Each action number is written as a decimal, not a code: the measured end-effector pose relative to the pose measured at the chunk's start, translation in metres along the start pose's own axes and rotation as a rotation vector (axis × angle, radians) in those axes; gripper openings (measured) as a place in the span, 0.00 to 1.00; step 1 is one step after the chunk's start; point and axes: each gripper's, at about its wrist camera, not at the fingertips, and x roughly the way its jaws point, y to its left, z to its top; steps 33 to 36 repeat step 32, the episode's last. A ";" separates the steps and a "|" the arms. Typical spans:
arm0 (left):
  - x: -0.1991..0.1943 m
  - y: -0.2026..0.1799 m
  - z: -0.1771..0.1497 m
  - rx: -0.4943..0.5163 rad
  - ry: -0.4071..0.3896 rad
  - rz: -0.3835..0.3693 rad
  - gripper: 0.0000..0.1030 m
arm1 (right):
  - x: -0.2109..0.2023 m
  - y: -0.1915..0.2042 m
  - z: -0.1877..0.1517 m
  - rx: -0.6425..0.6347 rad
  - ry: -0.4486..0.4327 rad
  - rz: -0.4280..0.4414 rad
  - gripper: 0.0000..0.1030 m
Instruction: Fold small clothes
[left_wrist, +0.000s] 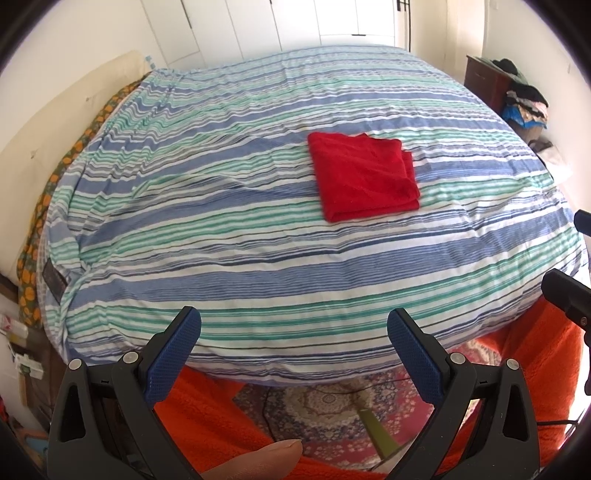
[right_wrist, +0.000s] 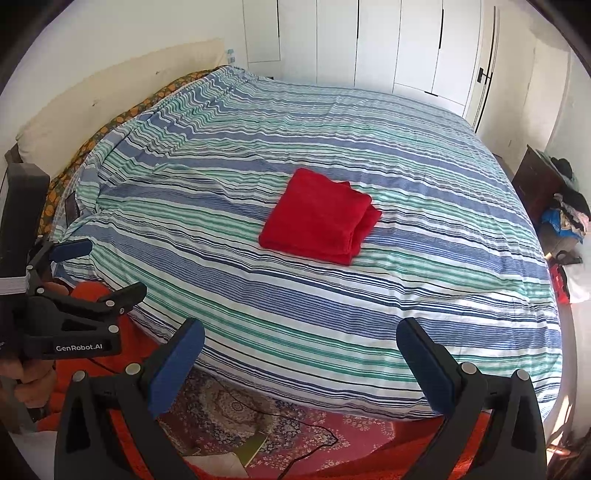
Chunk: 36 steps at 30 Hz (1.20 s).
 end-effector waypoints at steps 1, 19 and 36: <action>0.000 0.000 0.000 0.000 -0.001 -0.001 0.98 | 0.000 0.000 0.000 0.000 0.001 -0.002 0.99; -0.003 -0.003 0.004 0.004 -0.009 -0.012 0.98 | 0.003 -0.001 -0.002 -0.002 0.006 -0.010 0.99; -0.007 -0.002 0.004 -0.004 -0.036 -0.003 0.98 | 0.007 -0.003 -0.003 -0.003 0.015 -0.009 0.99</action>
